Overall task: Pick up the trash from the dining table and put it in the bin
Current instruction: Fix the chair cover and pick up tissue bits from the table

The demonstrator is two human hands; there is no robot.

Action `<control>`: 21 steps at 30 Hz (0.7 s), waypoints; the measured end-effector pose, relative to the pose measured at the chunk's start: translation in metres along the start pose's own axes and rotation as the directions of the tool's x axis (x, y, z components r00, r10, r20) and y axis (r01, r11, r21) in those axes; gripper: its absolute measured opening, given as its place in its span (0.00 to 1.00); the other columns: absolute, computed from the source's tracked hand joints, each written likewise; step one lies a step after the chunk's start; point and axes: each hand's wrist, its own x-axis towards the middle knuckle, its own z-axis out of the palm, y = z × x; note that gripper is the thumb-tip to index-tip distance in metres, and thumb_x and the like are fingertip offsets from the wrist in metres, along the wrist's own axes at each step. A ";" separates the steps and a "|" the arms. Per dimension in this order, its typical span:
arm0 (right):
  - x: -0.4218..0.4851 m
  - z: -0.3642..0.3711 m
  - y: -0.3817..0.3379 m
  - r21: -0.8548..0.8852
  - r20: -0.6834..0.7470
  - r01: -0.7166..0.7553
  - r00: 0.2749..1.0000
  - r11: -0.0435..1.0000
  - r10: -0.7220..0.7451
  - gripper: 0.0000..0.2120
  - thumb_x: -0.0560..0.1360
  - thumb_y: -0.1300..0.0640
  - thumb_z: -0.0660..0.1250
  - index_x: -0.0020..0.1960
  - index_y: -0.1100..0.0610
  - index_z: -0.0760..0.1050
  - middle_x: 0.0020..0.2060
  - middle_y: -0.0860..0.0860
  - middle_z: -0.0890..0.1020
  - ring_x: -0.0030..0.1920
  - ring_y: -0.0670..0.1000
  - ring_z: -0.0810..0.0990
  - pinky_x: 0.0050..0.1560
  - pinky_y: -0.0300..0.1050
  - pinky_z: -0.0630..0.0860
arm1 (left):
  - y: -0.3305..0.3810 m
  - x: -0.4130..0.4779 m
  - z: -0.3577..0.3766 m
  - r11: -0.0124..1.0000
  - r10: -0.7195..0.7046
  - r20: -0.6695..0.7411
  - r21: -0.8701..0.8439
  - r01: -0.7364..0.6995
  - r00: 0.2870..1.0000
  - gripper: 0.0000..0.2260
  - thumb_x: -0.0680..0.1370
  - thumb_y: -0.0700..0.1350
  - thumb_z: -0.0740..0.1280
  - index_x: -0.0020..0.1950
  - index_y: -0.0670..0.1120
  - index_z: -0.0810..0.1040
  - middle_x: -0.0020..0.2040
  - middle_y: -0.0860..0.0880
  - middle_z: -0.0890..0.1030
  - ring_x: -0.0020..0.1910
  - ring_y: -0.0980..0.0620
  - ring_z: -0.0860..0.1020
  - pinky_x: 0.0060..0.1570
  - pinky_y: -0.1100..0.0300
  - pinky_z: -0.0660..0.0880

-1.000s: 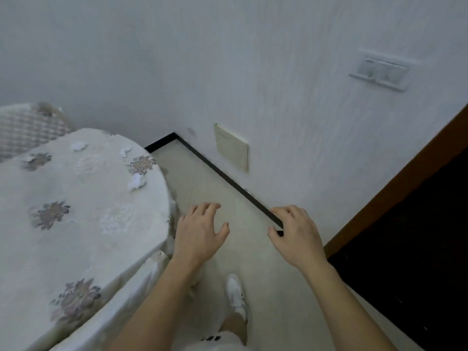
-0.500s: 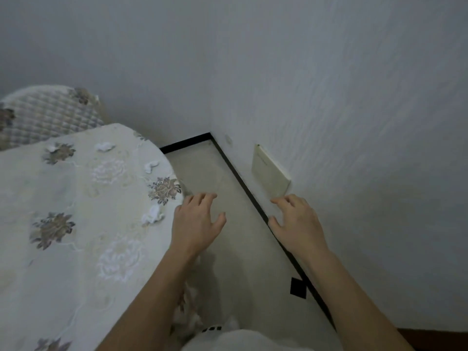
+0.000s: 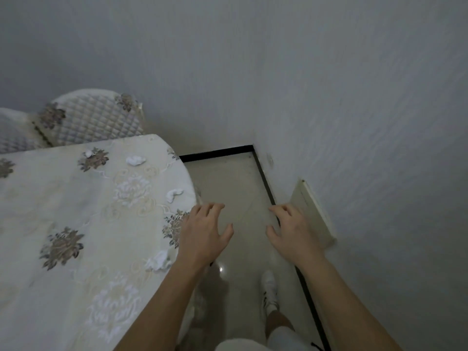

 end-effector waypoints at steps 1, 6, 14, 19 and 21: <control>0.021 0.002 0.005 0.007 0.015 0.024 1.000 1.000 -0.024 0.19 0.75 0.51 0.65 0.65 0.54 0.74 0.55 0.53 0.78 0.55 0.54 0.75 0.53 0.53 0.77 | -0.001 0.014 0.003 0.999 -0.034 -0.008 0.007 0.034 0.999 0.24 0.73 0.60 0.59 0.63 0.50 0.77 0.57 0.51 0.80 0.56 0.47 0.77 0.52 0.50 0.76; 0.120 0.002 0.023 0.002 0.060 0.162 0.985 0.987 -0.162 0.19 0.72 0.51 0.66 0.62 0.54 0.76 0.52 0.54 0.79 0.52 0.56 0.77 0.49 0.53 0.78 | -0.004 0.072 0.008 0.978 -0.207 -0.008 0.018 0.208 0.978 0.23 0.73 0.59 0.59 0.63 0.49 0.77 0.58 0.50 0.80 0.56 0.45 0.77 0.51 0.49 0.76; 0.231 0.029 -0.005 0.090 0.221 0.410 0.881 0.908 -0.419 0.20 0.76 0.51 0.65 0.66 0.53 0.74 0.57 0.51 0.77 0.58 0.53 0.75 0.56 0.48 0.74 | -0.038 0.087 0.001 0.854 -0.515 -0.108 0.021 0.520 0.851 0.19 0.74 0.56 0.65 0.63 0.50 0.77 0.59 0.50 0.81 0.57 0.46 0.78 0.50 0.50 0.76; 0.249 0.066 -0.060 0.147 0.334 0.550 0.755 0.822 -0.565 0.17 0.76 0.51 0.64 0.63 0.53 0.75 0.54 0.52 0.78 0.55 0.54 0.76 0.51 0.48 0.74 | -0.064 0.040 -0.005 0.717 -0.691 -0.146 -0.019 0.697 0.708 0.17 0.75 0.52 0.69 0.62 0.48 0.78 0.57 0.49 0.81 0.54 0.46 0.79 0.48 0.49 0.78; 0.250 0.080 -0.080 0.189 0.368 0.573 0.712 0.798 -0.598 0.17 0.76 0.52 0.65 0.64 0.52 0.75 0.55 0.51 0.78 0.55 0.54 0.76 0.50 0.47 0.73 | -0.074 0.018 -0.005 0.663 -0.744 -0.144 -0.043 0.747 0.652 0.17 0.76 0.52 0.70 0.62 0.49 0.78 0.57 0.51 0.81 0.55 0.47 0.78 0.50 0.50 0.78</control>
